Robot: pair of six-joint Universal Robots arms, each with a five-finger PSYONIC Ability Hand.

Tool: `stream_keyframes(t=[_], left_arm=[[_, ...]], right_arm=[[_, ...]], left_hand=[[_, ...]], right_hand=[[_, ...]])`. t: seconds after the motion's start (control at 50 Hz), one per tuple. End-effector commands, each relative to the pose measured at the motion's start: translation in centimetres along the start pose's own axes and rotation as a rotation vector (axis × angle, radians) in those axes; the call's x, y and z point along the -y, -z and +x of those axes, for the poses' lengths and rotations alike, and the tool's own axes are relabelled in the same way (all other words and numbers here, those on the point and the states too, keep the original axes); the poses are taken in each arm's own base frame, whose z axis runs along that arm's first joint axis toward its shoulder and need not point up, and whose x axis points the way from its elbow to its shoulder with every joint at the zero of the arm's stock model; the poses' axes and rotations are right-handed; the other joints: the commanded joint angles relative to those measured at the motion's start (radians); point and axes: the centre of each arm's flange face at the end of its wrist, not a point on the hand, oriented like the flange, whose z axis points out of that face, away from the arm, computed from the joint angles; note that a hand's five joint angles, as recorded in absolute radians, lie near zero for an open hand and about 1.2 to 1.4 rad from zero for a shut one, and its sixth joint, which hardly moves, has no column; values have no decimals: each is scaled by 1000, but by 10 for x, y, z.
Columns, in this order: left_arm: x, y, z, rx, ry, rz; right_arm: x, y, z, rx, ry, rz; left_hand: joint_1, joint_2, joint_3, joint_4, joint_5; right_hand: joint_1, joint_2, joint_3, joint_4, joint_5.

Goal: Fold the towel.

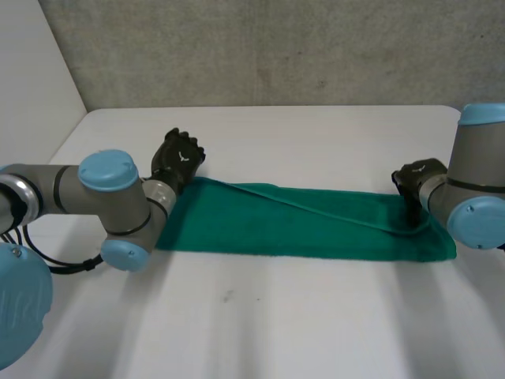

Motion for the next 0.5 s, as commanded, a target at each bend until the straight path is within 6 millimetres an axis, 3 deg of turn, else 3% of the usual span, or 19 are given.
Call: stream_keyframes(t=[0.02, 0.06, 0.22, 0.38, 0.5], left_arm=[[14, 1, -17, 46, -2, 30], [16, 3, -20, 53, -3, 33], [22, 18, -26, 54, 2, 30], [22, 33, -24, 28, 6, 11], [21, 35, -23, 23, 8, 7]], right_arm=[[19, 11, 20, -61, -41, 74], [22, 12, 23, -77, -55, 100], [45, 54, 33, -72, -76, 201], [26, 91, 13, 102, -73, 100], [7, 99, -3, 199, -77, -1]], left_hand=[[5, 8, 5, 18, 19], [2, 5, 2, 15, 16], [-37, -33, -36, -23, -22], [-45, -42, -45, -31, -31], [-45, -42, -45, -31, -31]], right_hand=[[26, -50, -35, -37, -41], [29, -47, -32, -34, -38], [79, 3, 18, 16, 11], [524, 448, 463, 461, 457], [640, 563, 579, 576, 572]])
